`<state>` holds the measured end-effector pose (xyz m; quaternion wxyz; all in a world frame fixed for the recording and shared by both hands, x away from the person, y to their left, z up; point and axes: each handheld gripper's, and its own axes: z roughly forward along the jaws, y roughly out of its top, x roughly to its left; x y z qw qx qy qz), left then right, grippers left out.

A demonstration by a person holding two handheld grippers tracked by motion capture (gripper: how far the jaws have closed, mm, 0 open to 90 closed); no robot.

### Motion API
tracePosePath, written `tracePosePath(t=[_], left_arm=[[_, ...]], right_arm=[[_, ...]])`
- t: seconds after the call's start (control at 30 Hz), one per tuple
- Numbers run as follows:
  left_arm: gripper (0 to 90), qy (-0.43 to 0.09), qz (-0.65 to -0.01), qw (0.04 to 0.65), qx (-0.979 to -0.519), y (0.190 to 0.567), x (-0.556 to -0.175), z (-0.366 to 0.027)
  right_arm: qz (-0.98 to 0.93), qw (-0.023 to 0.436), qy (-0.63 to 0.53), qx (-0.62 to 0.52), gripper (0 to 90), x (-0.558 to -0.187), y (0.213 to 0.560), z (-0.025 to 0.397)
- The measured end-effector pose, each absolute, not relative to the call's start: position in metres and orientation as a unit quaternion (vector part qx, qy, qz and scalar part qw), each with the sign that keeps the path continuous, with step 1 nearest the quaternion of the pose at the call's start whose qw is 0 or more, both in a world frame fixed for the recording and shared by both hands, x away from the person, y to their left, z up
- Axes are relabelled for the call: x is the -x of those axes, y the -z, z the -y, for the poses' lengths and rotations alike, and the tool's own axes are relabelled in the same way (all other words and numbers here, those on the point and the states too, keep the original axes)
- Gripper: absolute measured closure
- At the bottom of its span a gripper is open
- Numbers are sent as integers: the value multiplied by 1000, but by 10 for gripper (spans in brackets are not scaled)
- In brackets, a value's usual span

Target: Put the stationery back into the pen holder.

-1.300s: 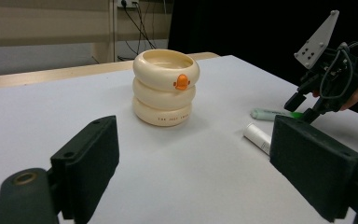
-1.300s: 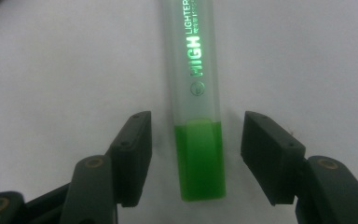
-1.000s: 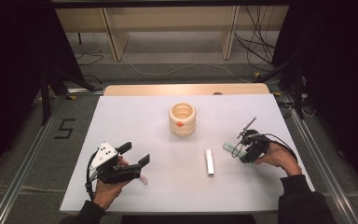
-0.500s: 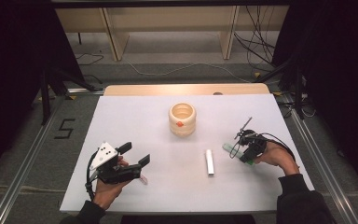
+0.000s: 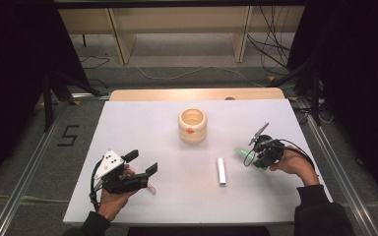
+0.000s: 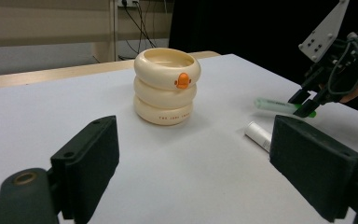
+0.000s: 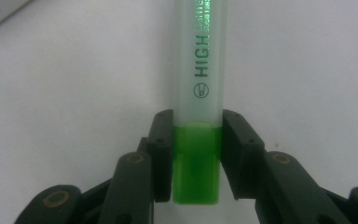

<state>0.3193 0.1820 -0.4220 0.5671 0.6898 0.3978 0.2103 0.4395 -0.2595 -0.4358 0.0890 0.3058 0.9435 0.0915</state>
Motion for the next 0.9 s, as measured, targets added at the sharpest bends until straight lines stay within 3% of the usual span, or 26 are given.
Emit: tracePosePath(t=[0.53, 0.9], left_arm=[[155, -201, -395, 562, -699, 423, -321, -181], [155, -181, -369, 544, -732, 417, -328, -181]], right_arm=[[-952, 169, -148, -208, 674, -405, 412, 213], [-947, 273, -153, -72, 674, -363, 412, 168]])
